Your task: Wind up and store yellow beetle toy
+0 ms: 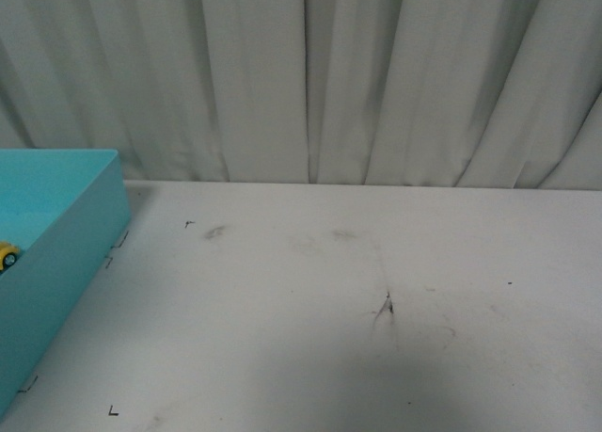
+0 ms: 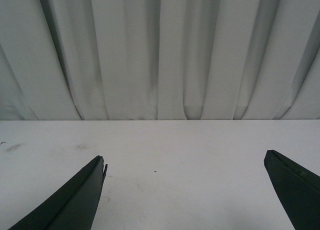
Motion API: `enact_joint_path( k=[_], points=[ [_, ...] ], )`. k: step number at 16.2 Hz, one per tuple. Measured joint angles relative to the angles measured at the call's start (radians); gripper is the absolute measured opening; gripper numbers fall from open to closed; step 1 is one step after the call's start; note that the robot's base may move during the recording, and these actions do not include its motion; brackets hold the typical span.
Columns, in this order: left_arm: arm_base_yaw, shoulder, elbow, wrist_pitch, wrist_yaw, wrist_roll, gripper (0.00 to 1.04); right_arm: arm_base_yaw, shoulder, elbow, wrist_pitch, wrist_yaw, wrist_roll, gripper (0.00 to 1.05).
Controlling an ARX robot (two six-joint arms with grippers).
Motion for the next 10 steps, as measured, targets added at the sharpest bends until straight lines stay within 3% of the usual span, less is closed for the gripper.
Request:
enact_joint_path(
  k=[2,3,4,10],
  points=[
    [-0.026,-0.080,-0.069,0.026,-0.030,0.002,0.02,0.000,0.000,0.000,0.000,0.000,0.000,0.98],
    [-0.089,-0.105,-0.108,0.025,-0.097,0.001,0.02,0.000,0.000,0.000,0.000,0.000,0.000,0.98],
    [-0.114,-0.127,-0.142,0.020,-0.099,0.002,0.02,0.000,0.000,0.000,0.000,0.000,0.000,0.98],
    [-0.106,-0.269,-0.236,-0.019,-0.112,0.001,0.02,0.000,0.000,0.000,0.000,0.000,0.000,0.98]
  ],
)
